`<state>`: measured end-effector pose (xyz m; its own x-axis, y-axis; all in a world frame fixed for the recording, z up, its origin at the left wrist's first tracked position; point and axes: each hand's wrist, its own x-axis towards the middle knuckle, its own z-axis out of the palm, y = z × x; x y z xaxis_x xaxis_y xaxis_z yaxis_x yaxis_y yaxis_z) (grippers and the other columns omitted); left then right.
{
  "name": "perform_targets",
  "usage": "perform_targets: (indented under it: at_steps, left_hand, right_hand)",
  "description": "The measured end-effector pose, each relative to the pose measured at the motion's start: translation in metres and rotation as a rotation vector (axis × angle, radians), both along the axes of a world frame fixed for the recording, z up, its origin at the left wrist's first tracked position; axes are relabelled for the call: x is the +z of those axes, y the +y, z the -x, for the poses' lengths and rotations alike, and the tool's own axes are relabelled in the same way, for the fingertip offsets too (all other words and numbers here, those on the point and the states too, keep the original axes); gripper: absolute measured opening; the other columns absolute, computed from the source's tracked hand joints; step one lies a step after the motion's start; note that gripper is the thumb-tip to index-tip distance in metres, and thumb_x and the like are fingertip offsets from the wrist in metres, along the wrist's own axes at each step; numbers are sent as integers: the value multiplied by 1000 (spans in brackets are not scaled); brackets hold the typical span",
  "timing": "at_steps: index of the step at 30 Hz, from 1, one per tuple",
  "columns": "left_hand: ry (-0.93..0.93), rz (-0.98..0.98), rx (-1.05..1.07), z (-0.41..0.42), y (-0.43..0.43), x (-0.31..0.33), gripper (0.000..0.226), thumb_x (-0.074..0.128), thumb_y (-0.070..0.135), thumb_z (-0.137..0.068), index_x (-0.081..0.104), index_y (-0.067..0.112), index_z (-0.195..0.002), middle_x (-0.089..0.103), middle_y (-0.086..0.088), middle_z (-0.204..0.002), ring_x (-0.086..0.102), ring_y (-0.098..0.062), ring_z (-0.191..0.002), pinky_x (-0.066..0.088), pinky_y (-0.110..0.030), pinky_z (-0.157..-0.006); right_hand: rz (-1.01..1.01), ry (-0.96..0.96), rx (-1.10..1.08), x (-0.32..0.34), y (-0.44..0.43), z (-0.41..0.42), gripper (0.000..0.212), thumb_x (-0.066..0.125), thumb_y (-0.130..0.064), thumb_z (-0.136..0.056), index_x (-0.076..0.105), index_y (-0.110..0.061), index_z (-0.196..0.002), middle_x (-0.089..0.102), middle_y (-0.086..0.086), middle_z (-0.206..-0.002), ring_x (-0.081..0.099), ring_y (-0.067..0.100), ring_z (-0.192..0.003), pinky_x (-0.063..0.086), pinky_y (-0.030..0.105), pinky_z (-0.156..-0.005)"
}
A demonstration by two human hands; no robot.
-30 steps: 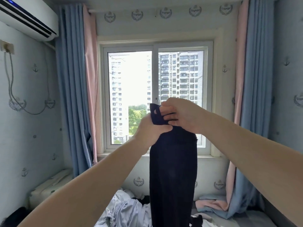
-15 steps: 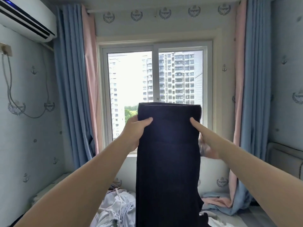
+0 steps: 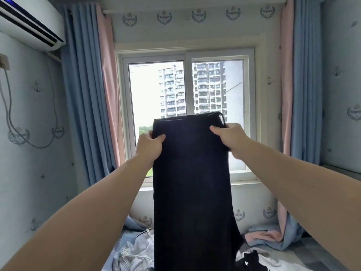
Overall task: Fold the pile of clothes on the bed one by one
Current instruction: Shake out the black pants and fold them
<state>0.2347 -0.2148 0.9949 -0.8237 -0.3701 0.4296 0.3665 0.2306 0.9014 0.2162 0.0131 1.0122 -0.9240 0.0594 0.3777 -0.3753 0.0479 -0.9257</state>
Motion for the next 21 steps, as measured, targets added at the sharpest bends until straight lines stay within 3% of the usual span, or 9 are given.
perform_targets:
  at_steps: [4, 9, 14, 21]
  left_hand:
    - [37, 54, 63, -26, -4, 8, 30, 54, 18, -103, 57, 13, -132, 66, -2, -119, 63, -25, -110, 52, -41, -100]
    - [83, 186, 132, -87, 11, 12, 33, 46, 18, -106, 54, 12, -137, 64, -2, -121, 62, -24, -111, 50, -38, -99]
    - [117, 236, 203, -164, 49, 7, 30, 44, 22, -107, 50, 12, -134, 62, -2, -116, 60, -20, -103, 47, -33, -86]
    - [206, 212, 219, -257, 120, -4, 24, 39, 26, -108, 49, 15, -126, 59, 3, -107, 58, -11, -94, 46, -32, -83]
  right_hand:
    - [-4, 45, -57, 10, -10, -27, 23, 73, -20, -91, 69, 0, -103, 73, 18, -107, 71, 33, -98, 59, 47, -89]
    - [1, 105, -47, 15, 9, -89, 9, 74, -20, -91, 69, -12, -89, 74, 15, -105, 70, 32, -101, 57, 47, -94]
    - [-17, 172, -53, 13, 47, -165, 14, 74, -23, -91, 70, -10, -89, 74, 12, -102, 71, 29, -99, 59, 40, -88]
    - [-21, 260, -43, 9, 116, -261, 10, 71, -26, -93, 72, -16, -92, 74, 5, -98, 72, 23, -94, 60, 36, -85]
